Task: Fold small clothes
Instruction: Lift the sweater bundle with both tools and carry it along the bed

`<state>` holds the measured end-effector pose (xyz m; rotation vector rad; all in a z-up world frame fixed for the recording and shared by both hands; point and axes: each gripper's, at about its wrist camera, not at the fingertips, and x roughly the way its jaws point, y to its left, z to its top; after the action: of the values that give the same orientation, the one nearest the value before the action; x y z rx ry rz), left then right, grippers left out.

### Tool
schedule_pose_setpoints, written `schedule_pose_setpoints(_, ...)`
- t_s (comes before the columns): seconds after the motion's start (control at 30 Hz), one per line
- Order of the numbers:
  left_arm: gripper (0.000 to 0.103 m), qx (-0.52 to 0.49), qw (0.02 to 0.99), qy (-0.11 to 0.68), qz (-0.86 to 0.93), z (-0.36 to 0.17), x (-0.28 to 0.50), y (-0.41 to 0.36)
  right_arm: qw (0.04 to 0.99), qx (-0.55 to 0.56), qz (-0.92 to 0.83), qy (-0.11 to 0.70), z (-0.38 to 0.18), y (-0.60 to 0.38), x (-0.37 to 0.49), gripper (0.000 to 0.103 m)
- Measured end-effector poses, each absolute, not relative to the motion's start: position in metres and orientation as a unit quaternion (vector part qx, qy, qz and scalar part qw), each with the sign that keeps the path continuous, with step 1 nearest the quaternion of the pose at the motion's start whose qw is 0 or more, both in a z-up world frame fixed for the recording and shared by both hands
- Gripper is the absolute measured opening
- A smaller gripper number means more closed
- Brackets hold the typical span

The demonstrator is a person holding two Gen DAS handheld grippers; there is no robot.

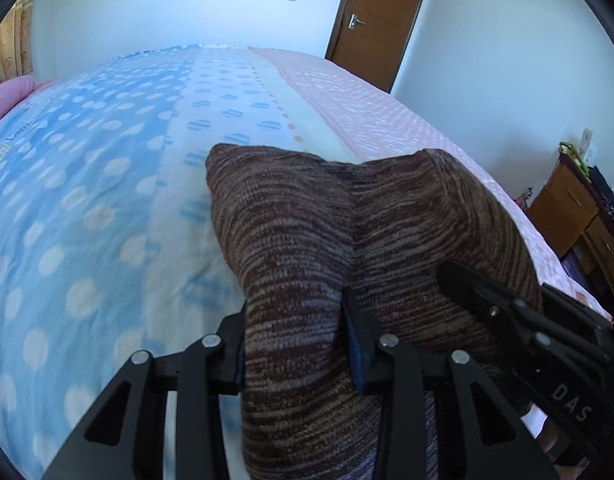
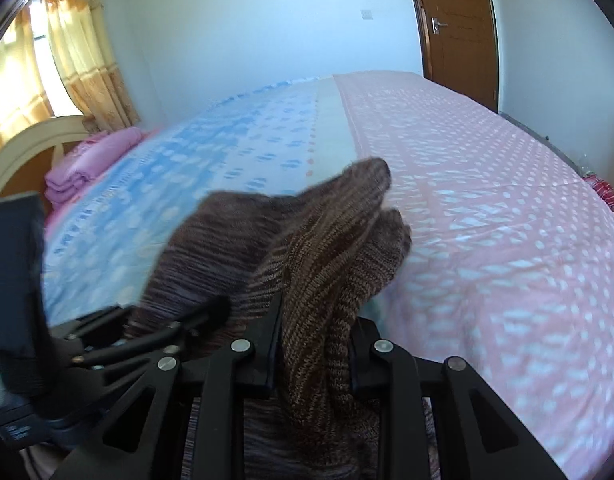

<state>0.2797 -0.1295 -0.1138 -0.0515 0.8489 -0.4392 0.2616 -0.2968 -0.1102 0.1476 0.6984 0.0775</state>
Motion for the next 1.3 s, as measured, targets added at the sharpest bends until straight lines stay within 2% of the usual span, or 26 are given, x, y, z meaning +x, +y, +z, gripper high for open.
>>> schedule_pose_setpoints(0.2, 0.039, 0.016, 0.895, 0.397, -0.204, -0.104, 0.237, -0.122, 0.935, 0.089, 0.033, 0.341, -0.109, -0.28, 0.217, 0.026)
schedule_pose_setpoints(0.5, 0.039, 0.027, 0.902, 0.374, -0.213, -0.084, 0.186, -0.105, 0.94, 0.106, 0.028, 0.324, -0.094, -0.26, 0.15, 0.026)
schedule_pose_setpoints(1.3, 0.037, 0.025, 0.9, 0.329, -0.287, -0.058, 0.122, -0.108, 0.952, 0.109, -0.008, 0.285, -0.063, -0.266, 0.038, 0.025)
